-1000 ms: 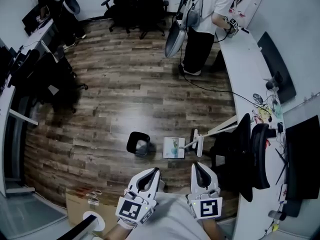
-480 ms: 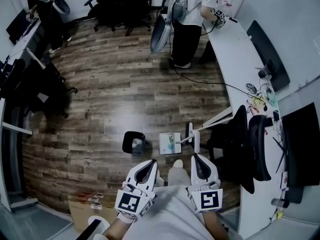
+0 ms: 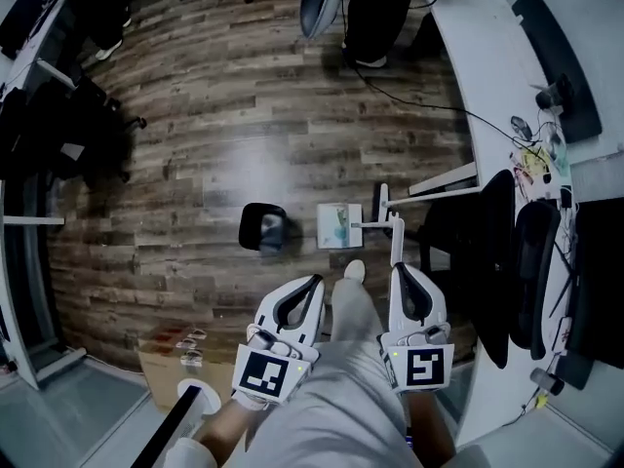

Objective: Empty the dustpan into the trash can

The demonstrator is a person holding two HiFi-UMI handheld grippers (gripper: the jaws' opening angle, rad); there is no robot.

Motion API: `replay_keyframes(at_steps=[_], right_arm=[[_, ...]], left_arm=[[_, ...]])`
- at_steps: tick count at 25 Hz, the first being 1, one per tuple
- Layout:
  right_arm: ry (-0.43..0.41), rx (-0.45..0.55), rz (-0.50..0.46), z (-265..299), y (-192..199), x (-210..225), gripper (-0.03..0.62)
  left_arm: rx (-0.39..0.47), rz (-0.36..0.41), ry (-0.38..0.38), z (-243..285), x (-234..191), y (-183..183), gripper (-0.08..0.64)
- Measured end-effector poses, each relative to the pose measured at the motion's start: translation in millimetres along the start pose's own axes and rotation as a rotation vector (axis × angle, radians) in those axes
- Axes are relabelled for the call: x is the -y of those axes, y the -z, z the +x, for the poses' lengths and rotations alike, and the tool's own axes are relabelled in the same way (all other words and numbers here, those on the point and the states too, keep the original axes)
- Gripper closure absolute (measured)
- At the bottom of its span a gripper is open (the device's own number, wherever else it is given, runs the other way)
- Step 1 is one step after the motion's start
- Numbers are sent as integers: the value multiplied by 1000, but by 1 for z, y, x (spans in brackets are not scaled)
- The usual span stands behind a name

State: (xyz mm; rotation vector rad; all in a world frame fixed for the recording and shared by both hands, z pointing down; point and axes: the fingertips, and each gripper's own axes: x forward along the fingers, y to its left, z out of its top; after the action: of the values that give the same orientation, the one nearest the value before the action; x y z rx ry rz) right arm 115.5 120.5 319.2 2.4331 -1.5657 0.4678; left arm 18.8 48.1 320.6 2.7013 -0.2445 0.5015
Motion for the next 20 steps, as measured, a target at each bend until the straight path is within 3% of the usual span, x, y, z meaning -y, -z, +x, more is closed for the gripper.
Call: replay_keyframes(at_steps=[6,20], right_arm=[[33,-66,48,28,38,27,575],[60,-173,117,85,125,67,473]], left_arm=[[-52,-11,13,43,-5,24,554],[-185,-28,10,107,-24,97,554]])
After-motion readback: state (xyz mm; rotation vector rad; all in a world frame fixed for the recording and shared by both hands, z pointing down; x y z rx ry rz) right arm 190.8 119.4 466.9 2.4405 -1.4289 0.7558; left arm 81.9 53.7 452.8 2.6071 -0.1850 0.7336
